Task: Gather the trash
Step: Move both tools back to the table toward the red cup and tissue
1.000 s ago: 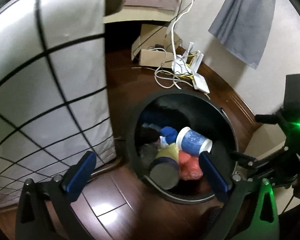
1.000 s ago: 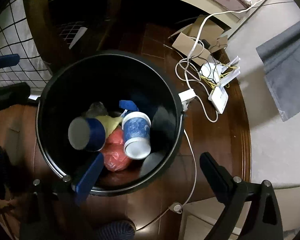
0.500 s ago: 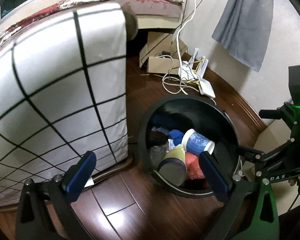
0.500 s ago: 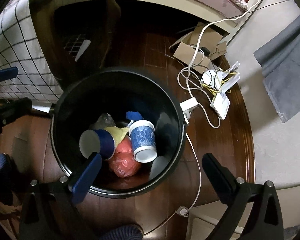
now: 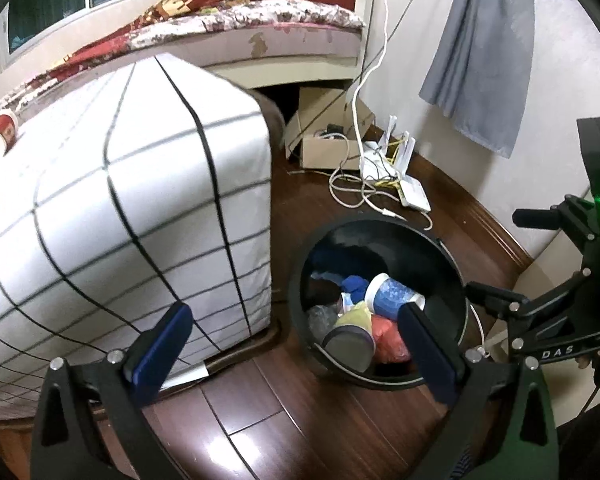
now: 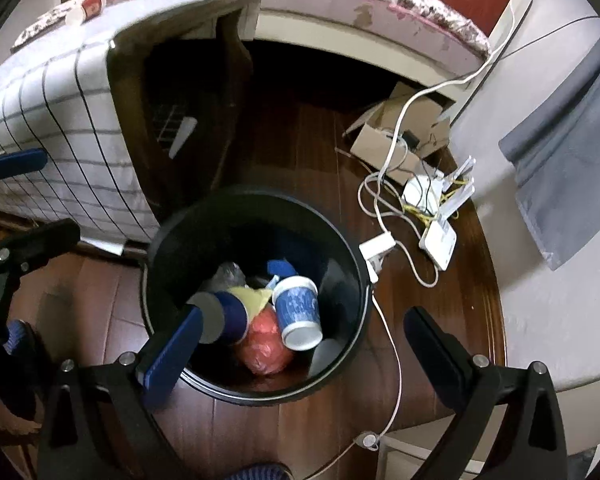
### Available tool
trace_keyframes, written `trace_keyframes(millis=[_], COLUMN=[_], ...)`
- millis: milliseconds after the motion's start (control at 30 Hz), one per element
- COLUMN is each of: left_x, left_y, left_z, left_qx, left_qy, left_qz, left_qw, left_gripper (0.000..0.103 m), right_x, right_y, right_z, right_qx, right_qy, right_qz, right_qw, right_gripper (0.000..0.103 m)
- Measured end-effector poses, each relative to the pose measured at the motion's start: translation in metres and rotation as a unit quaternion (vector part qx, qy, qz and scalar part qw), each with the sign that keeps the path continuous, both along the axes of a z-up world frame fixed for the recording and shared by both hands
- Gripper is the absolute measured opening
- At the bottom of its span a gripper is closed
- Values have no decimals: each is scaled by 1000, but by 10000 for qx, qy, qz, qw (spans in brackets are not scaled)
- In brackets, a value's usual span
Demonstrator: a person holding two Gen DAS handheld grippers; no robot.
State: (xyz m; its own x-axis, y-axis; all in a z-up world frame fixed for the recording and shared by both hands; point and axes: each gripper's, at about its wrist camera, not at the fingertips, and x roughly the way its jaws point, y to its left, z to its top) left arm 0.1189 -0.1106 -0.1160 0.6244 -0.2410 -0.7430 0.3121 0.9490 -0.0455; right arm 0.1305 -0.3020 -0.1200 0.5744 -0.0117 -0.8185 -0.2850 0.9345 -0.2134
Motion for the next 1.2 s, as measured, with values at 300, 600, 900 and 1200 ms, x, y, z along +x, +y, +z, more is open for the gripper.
trace_keyframes(millis=[300,600,900,1200], left_x=[-6,4,7,17], left_y=[17,73,165,273], left_z=[34,74,103,140], left_qx=[-43,-93,43,376], left_qy=[-359,-819,-1200,-1452], left_qz=[113,605,1398,2292], left_qw=[9993,9948,9829,9618], left_gripper=[102,102,102,102], right_x=[-6,1,22,43], right_y=[3,42,107,200], right_z=[37,85,114,147], right_qx=[504,1042,1493,1942], right_qy=[-528,-1177,-1229,-1104], right_qz=[-93,146,567,1028], right_qw=[9973,9875,9795,9693], right_gripper=[102,102,102,102])
